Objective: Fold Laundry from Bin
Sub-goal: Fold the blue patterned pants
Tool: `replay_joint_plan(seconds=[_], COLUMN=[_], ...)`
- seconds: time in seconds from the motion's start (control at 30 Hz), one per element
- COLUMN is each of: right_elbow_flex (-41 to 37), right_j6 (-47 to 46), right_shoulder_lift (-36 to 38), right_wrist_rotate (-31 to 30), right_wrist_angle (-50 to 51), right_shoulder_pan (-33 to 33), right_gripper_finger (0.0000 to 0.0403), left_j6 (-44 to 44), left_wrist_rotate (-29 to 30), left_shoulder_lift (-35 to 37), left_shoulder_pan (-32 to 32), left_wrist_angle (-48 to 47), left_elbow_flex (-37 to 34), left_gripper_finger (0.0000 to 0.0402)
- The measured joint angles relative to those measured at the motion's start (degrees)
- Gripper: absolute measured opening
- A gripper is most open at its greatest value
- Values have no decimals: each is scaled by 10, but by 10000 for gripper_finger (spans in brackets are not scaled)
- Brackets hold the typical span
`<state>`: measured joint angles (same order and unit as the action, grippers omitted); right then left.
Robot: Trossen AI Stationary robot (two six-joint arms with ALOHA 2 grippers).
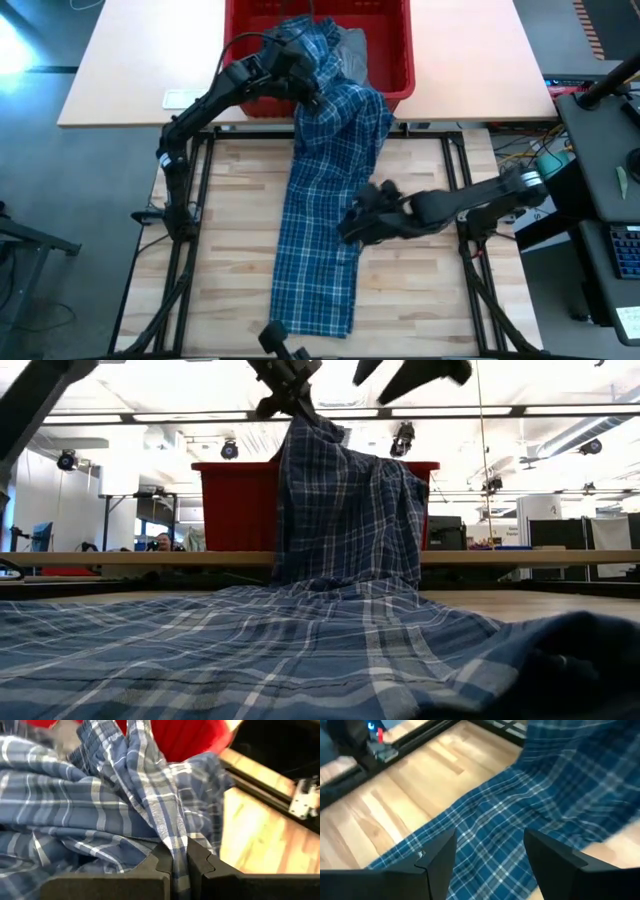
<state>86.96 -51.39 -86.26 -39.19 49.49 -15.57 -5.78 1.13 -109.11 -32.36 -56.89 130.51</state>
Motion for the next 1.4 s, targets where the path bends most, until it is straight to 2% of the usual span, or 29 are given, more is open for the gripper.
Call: replay_joint_plan(seconds=[0.17,0.3,0.43,0.57,0.67,0.73,0.87,1.0,1.2,1.3,1.4], right_elbow_flex=[-1,-8,-13,-22,-27,-28,-29,-29,-29,-29,-29], right_j6=[-26,-22,-13,-6,-5,-5,-1,-4,-7,-16,-17], right_shoulder_lift=[65,89,92,90,89,86,83,82,82,82,82], right_wrist_rotate=[-15,-29,-50,-54,-54,-55,-55,-53,-43,-42,-41], right_wrist_angle=[43,46,45,44,44,43,43,43,43,43,43], right_shoulder_pan=[-6,-15,-17,-8,-2,1,1,1,1,1,1], right_gripper_finger=[263,293,314,330,338,342,343,343,341,341,341], left_j6=[12,9,12,2,-8,-12,-31,-59,-58,-5,84], left_wrist_rotate=[-4,-37,-43,-5,27,24,13,12,12,45,74], left_shoulder_lift=[49,117,216,278,310,326,345,364,388,390,378], left_shoulder_pan=[6,11,31,32,27,26,27,27,31,38,51], left_wrist_angle=[59,135,243,303,311,315,310,328,399,440,509], left_elbow_flex=[-80,-218,-369,-488,-545,-573,-619,-637,-638,-622,-607], left_gripper_finger=[0,0,0,0,0,9,61,142,256,291,307])
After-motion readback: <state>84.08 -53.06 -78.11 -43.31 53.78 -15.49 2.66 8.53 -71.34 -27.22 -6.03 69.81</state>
